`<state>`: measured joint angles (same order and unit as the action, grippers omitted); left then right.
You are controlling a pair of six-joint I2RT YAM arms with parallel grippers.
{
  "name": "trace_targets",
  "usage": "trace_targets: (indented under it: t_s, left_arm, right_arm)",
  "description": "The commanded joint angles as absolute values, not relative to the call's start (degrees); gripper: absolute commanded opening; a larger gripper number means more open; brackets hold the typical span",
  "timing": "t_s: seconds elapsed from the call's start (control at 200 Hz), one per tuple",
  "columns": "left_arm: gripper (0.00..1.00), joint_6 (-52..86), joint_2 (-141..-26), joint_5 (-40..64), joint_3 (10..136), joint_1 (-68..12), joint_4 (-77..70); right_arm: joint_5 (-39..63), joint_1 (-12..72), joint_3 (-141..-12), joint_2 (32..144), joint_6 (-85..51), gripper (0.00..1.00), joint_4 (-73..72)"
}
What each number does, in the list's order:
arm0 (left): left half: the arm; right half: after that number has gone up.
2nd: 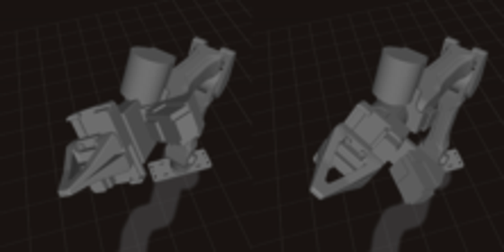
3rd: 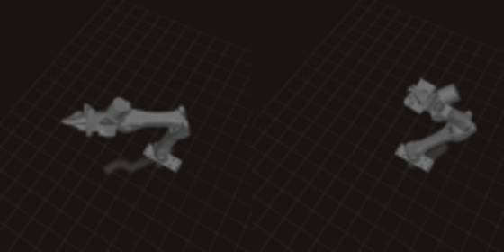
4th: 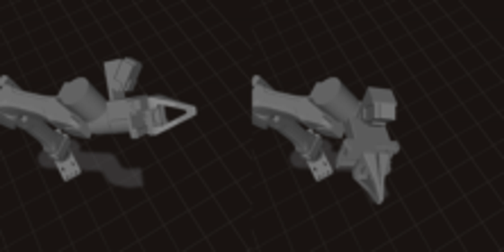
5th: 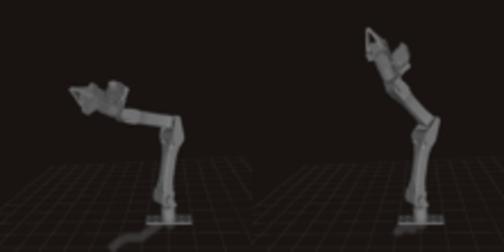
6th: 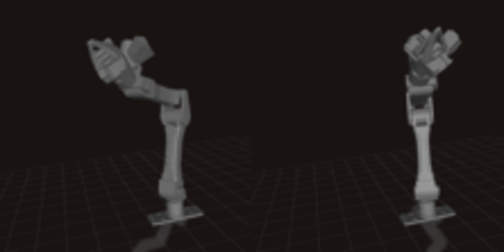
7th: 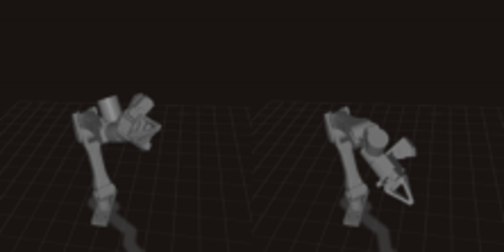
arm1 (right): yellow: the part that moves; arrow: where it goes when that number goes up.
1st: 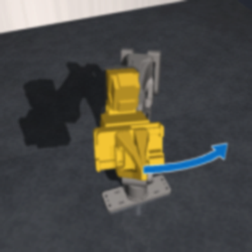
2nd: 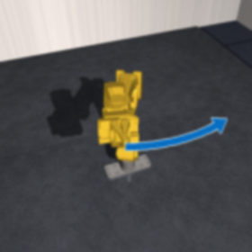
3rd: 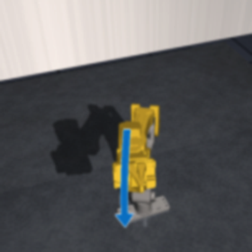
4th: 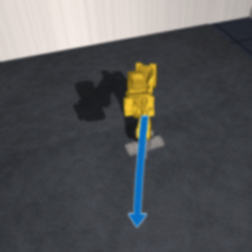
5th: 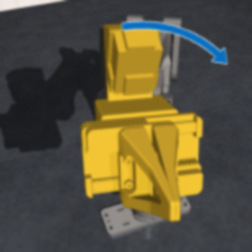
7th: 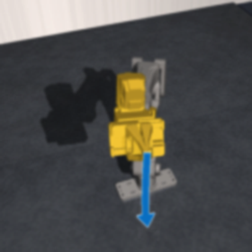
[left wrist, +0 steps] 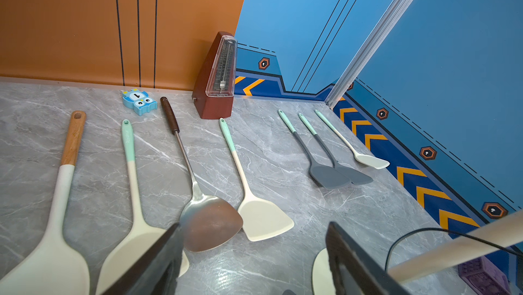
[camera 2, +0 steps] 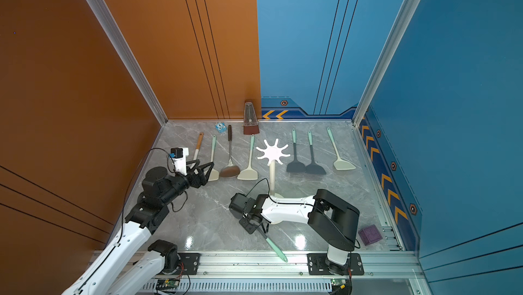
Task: Take the spatula off the kitchen utensil rack
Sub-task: Pick up the spatula from the center of the board.
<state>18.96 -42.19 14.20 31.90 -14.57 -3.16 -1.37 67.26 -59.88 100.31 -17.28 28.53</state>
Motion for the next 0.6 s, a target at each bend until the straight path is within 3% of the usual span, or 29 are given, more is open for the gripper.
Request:
trace_targets:
  t_s: [0.0, 0.33, 0.596]
  left_arm:
    - [0.81, 19.1, -41.7, 15.9, 31.6, -14.0, -3.0]
    - [0.81, 19.3, -40.8, 15.3, 31.0, -13.5, -3.0]
    - [0.81, 19.8, -40.8, 16.0, 30.6, -13.5, -3.6]
  right_arm:
    - [-3.3, 69.1, -62.5, 100.7, -15.7, 0.00, 31.3]
    - [-6.0, 70.8, -83.2, 84.1, -5.7, 0.00, 42.6]
    - [-5.5, 66.5, -106.3, 82.4, 1.5, 0.00, 43.2]
